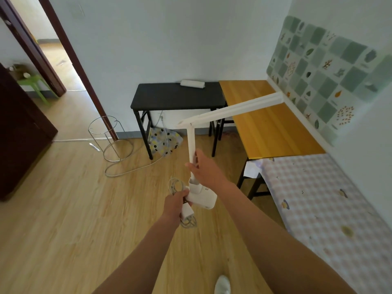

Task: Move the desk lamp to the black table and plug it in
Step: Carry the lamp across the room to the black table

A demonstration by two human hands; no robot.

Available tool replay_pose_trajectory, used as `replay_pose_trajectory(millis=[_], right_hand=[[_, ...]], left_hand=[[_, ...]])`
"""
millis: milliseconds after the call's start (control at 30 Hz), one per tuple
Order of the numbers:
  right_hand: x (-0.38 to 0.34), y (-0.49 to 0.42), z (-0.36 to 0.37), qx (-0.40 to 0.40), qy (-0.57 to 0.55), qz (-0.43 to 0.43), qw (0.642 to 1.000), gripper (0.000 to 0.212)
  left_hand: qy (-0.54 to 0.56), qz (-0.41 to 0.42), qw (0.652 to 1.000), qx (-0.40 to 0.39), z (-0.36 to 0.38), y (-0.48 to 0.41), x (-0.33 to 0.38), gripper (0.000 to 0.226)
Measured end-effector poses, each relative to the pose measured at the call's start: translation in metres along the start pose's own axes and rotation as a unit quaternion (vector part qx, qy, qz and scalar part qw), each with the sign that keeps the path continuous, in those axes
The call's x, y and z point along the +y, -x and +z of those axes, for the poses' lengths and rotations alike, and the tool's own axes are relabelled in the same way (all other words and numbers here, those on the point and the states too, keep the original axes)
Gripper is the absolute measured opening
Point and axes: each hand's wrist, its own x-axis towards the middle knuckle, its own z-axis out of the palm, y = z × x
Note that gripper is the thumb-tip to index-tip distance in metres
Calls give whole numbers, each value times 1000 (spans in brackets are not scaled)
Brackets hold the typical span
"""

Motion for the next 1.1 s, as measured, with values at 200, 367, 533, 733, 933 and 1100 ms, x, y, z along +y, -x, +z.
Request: replay_pose_trajectory(millis=[200, 367, 533, 733, 933, 1100], right_hand=[[23, -39, -31, -26, -5, -21, 999, 30], [42, -62, -51, -39, -9, -31, 999, 27], [50, -82, -56, -51, -19, -29, 998, 23], [49, -106, -50, -44, -20, -33, 998, 23], [48, -146, -43, -41, -3, -19, 999, 25], [39, -199, -37, -27, 1, -6, 1000, 22]], left_hand=[[16, 3, 1000, 20, 48, -21, 10, 19], [36, 2, 999, 7, 77, -31, 13, 17], [29, 2, 999, 16, 90, -47, 21, 17], [17, 4, 1000, 22, 90, -71, 33, 18], [18, -8, 1000, 5, 94, -108, 52, 18], [8, -12, 1000, -13, 96, -155, 90, 18]])
